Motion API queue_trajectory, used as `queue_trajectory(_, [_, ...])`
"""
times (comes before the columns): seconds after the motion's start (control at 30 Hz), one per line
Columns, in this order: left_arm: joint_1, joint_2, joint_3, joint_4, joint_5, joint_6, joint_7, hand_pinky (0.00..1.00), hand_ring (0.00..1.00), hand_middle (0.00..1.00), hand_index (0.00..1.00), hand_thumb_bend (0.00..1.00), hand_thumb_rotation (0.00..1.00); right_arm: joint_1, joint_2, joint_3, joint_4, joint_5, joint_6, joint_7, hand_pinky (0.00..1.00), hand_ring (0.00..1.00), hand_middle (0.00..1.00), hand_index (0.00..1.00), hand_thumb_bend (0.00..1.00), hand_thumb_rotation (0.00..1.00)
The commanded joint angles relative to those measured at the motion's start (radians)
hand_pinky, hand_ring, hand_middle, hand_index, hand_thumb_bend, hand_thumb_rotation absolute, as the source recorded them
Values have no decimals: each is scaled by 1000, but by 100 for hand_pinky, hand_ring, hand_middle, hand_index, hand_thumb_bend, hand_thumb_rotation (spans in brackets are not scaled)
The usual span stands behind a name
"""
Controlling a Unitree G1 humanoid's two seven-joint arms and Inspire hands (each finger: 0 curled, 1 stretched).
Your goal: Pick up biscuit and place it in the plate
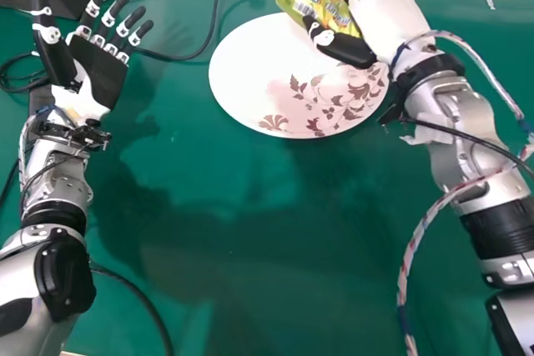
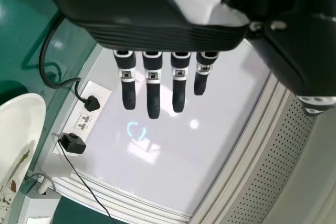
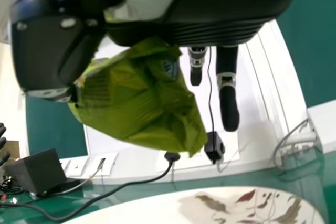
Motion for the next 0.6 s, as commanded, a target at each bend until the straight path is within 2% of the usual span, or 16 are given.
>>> queue_trajectory(0.0, [1,10,-2,6,7,-8,1,86,81,90,98,94,22,-37,-5,10,24,17,-28,2,27,45,42,53,50,0])
queue_trajectory(0.13, [1,7,-2,5,8,-21,1,87,83,92,98,94,23,-60,-12,22,74,26,-66,5,27,45,42,53,50,0])
queue_trajectory(0.57, [-1,10,3,8,5,-11,-6,94,86,95,100,94,25,-128,-9,63,200,32,-117,6,27,45,43,53,50,0])
